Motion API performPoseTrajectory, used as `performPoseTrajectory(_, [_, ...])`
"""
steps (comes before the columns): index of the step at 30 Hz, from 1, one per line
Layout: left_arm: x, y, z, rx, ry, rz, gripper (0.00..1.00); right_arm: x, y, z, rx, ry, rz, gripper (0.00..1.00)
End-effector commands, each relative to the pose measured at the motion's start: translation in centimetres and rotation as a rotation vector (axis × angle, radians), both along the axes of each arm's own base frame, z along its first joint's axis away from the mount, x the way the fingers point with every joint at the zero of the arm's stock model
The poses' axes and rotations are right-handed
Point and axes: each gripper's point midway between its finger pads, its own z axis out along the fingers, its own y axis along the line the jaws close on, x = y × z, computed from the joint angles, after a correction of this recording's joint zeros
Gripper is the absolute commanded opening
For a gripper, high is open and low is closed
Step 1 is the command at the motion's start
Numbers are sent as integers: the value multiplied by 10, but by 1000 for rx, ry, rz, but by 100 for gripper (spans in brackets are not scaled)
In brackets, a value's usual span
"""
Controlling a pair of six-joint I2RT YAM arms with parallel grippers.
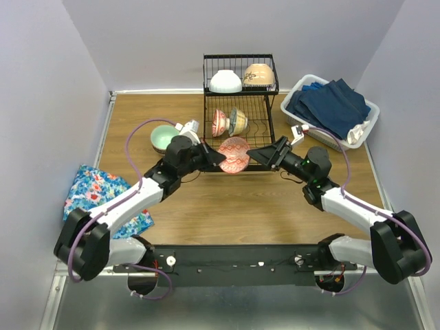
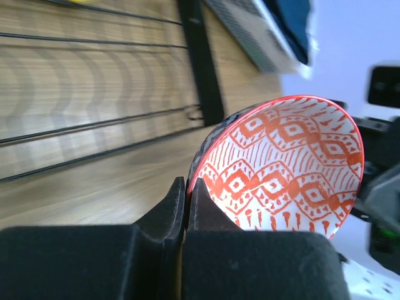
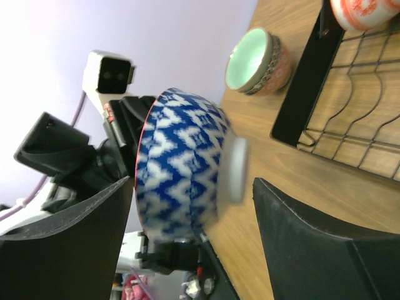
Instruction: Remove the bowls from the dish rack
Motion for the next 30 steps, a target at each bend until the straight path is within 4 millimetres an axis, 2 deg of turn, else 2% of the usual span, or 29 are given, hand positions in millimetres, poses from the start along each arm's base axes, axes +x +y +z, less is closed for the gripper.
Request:
performPoseTrajectory(1, [7, 66, -23, 231, -10, 177, 0, 4, -2, 5, -64, -70, -4, 91])
performPoseTrajectory(2, [4, 74, -18, 238, -24, 190, 0, 5, -2, 4, -78, -80, -5, 93])
performPoseTrajectory(3, [3, 87, -28, 282, -2, 227, 0, 8, -3, 3, -89, -77, -15, 95])
performPoseTrajectory(5, [2, 108, -27, 302, -7, 274, 0, 12, -4, 0, -120, -73, -29, 98])
performPoseTrajectory(6, [-3, 116, -37, 318, 23, 284, 0, 14, -5, -1, -129, -74, -40, 99])
performPoseTrajectory(8, [-3, 137, -39, 308, 39, 340, 0, 18, -7, -4, -166, -81, -48, 100])
performPoseTrajectory(9, [-9, 145, -52, 324, 75, 353, 0, 18, -7, -6, -181, -79, -50, 100])
performPoseTrajectory(11, [-12, 161, -60, 338, 101, 398, 0, 20, -8, -16, -226, -67, -48, 100])
performPoseTrajectory(12, [-16, 175, -73, 363, 144, 434, 0, 21, -8, -15, -235, -70, -48, 100])
performPoseTrajectory(15, [-23, 199, -95, 400, 208, 505, 0, 24, -9, -23, -276, -70, -50, 100])
performPoseTrajectory(20, [-26, 225, -122, 431, 285, 624, 0, 30, -16, -34, -347, -66, -79, 100])
performPoseTrajectory(22, [-23, 230, -127, 410, 295, 658, 0, 30, -18, -40, -375, -57, -81, 100])
performPoseTrajectory(30, [-10, 235, -141, 400, 332, 695, 0, 32, -23, -53, -454, -66, -82, 100])
